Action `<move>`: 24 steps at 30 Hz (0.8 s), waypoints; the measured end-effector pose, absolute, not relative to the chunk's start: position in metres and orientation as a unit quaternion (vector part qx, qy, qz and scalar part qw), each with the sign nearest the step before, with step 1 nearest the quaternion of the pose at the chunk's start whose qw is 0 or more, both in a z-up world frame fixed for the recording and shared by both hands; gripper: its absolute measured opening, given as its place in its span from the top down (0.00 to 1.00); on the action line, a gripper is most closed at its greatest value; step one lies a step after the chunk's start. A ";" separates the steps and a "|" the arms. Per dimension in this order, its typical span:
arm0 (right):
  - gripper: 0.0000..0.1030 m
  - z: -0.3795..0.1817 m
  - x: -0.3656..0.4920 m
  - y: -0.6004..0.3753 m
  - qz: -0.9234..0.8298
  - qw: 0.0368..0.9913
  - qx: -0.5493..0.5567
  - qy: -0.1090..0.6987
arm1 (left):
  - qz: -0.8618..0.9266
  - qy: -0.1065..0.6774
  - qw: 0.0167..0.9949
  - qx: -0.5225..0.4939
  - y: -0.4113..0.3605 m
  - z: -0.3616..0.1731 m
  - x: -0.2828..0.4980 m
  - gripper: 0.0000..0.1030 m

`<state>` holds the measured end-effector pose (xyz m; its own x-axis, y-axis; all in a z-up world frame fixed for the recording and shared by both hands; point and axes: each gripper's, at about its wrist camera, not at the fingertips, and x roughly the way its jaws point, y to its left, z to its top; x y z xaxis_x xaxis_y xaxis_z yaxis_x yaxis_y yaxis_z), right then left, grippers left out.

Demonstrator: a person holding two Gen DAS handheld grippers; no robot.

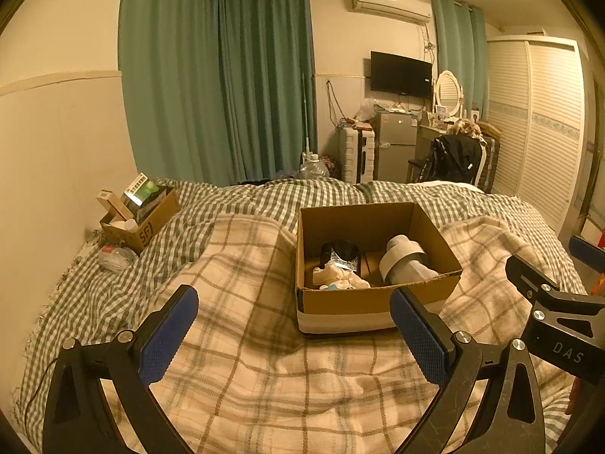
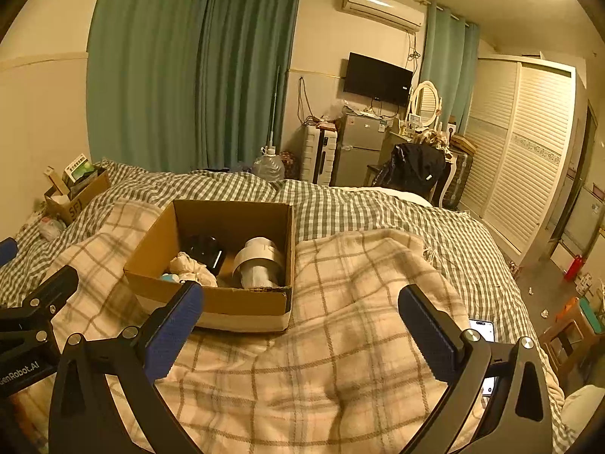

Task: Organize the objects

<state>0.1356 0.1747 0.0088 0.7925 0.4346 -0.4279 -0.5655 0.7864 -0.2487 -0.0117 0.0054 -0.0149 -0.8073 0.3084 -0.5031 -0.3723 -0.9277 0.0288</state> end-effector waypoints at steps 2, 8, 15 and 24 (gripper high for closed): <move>0.00 0.009 0.136 0.174 0.270 0.928 -0.184 0.177 | 0.948 0.061 0.180 -0.254 0.005 -0.014 -0.012 0.00; 0.00 0.009 0.135 0.174 0.271 0.928 -0.185 0.177 | 0.949 0.060 0.184 -0.251 0.006 -0.013 -0.011 0.00; 0.00 0.009 0.135 0.174 0.272 0.928 -0.184 0.178 | 0.948 0.049 0.185 -0.255 0.005 -0.014 -0.011 0.00; 0.00 0.009 0.134 0.176 0.272 0.927 -0.184 0.179 | 0.949 0.050 0.183 -0.253 0.004 -0.012 -0.011 0.00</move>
